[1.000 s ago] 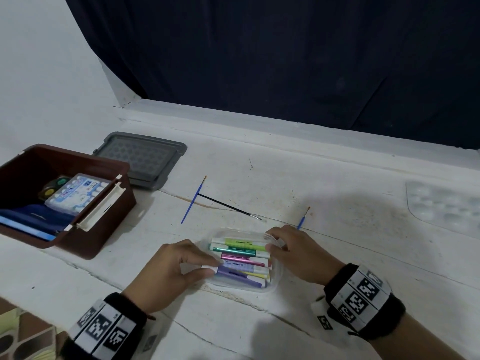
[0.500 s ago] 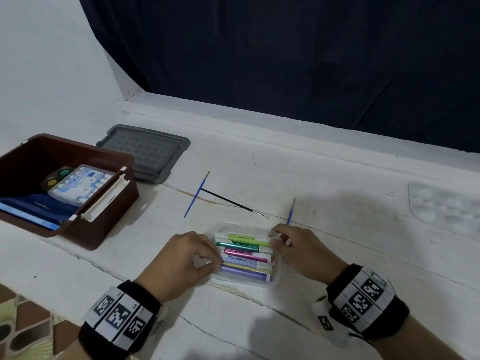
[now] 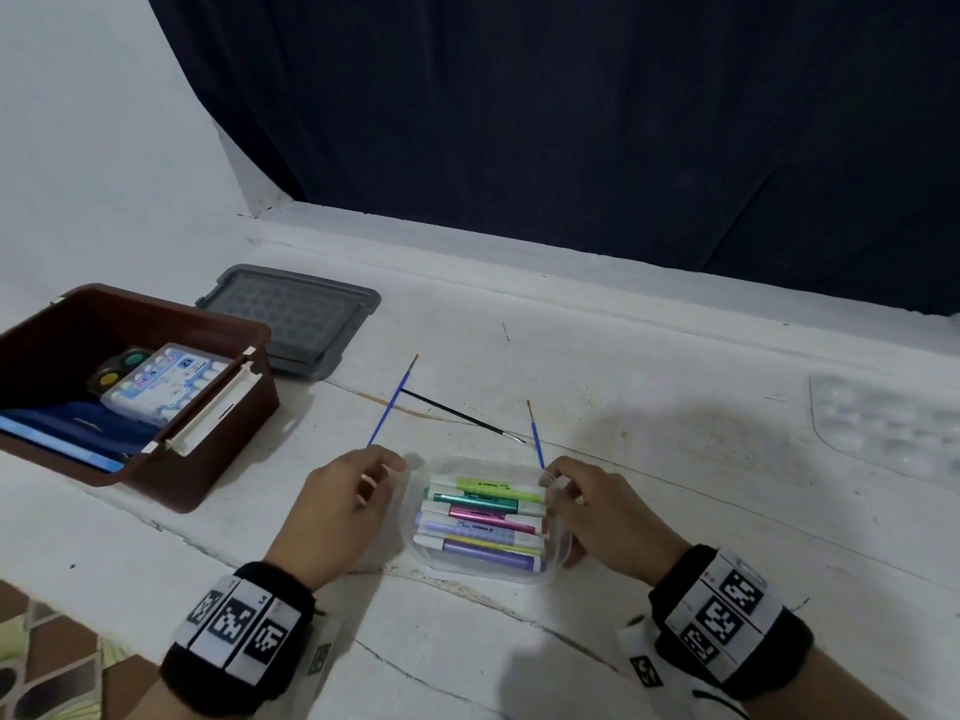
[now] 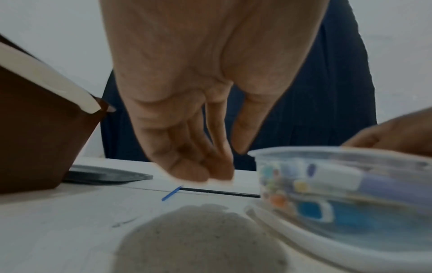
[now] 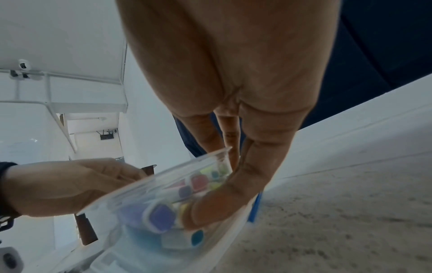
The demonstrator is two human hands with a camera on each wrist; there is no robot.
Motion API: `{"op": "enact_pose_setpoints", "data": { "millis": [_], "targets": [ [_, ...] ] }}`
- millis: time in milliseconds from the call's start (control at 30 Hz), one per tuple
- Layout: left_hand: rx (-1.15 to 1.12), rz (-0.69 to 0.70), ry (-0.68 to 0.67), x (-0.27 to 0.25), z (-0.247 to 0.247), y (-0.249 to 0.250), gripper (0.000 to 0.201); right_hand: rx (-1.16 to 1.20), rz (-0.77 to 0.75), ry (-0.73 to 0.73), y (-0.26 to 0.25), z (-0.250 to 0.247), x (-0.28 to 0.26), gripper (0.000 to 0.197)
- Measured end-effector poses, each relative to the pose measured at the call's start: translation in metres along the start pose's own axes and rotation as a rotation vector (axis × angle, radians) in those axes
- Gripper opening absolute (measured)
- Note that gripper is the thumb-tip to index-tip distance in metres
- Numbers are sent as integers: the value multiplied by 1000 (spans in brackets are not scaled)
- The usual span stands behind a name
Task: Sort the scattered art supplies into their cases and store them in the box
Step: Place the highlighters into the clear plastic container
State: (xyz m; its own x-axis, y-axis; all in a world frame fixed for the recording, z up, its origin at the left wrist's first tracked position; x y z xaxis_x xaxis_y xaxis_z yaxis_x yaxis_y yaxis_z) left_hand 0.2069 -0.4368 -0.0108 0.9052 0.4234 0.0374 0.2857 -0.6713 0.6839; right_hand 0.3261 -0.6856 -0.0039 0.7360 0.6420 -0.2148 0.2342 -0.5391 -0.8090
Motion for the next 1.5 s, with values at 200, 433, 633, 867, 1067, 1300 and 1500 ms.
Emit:
{"op": "enact_pose_setpoints", "data": {
  "millis": [200,433,633,867,1067,1300,1500],
  "targets": [
    [170,-106,-408,13,24,1,19,-59,-12,37,-1,-11,-4,17],
    [134,-114,-371,30,30,4,21,-84,5,49,7,-22,-18,20],
    [12,-11,-85,38,-28,7,31,-68,-14,50,5,-22,-22,19],
    [-112,118,260,25,-98,28,32,-44,-34,-34,-10,1,-4,19],
    [-686,-104,-63,11,-72,29,27,29,-10,-54,-19,18,15,24],
    [-386,-134,-230,-2,-35,-3,28,232,123,72,-18,16,26,30],
    [-205,-34,-276,10,-34,-9,36,94,102,20,-24,21,30,14]
  ]
}}
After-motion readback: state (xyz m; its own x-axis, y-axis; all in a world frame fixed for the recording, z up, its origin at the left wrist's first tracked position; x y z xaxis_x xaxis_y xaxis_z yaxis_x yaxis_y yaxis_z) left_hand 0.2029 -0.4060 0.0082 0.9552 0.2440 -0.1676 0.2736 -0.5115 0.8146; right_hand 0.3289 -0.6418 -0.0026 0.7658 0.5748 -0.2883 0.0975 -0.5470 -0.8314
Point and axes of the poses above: each hand's wrist, its own x-axis towards the middle knuckle, its own z-axis out of the palm, y = z × x, the point moved 3 cm from there along x, towards the middle knuckle, and after that the axes turned 4 degrees about -z, right-handed, at the moved point
